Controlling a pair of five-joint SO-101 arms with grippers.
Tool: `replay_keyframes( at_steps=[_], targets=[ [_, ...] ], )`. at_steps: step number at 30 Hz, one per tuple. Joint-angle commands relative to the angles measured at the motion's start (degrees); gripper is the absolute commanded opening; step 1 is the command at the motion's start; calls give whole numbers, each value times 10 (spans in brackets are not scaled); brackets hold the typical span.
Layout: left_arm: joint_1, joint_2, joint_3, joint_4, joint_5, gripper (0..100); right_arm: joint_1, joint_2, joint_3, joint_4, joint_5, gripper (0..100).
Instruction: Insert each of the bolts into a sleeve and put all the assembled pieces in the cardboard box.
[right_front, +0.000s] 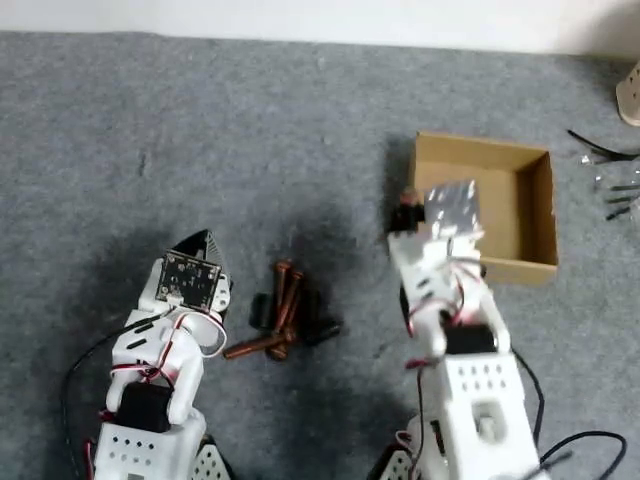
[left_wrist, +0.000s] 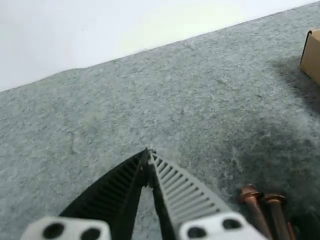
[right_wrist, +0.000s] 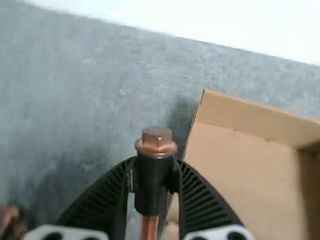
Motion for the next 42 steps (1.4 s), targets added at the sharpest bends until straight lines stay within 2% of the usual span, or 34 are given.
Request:
replay_keyframes(
  at_steps=[1, 4, 9, 13, 19, 25, 32, 36, 38, 42],
  targets=[
    [5, -6, 9, -1, -4, 7, 23, 126, -96, -47, -68, 5],
    [5, -6, 9, -1, -4, 7, 65, 207, -127, -79, -138, 5],
    [5, -6, 11, -15, -4, 7, 139, 298, -130, -192, -267, 6],
    [5, -6, 11, -15, -3, 7, 186, 360, -133, -222, -300, 6],
    [5, -6, 11, -15, -2, 7, 189, 408, -134, -222, -301, 9],
    [5, -6, 11, -14, -2, 7, 179, 407, -135, -178, -301, 151],
    [5, -6, 11, -17, -2, 7, 161, 397, -135, -168, -300, 156],
    [5, -6, 11, -17, -2, 7, 140, 300, -123, -165, -300, 156],
    [1, -6, 10, -17, -1, 7, 117, 228, -82, -126, -294, 156],
    [-15, -6, 9, -18, 0, 7, 6, 58, 0, -80, -216, 156]
  ],
)
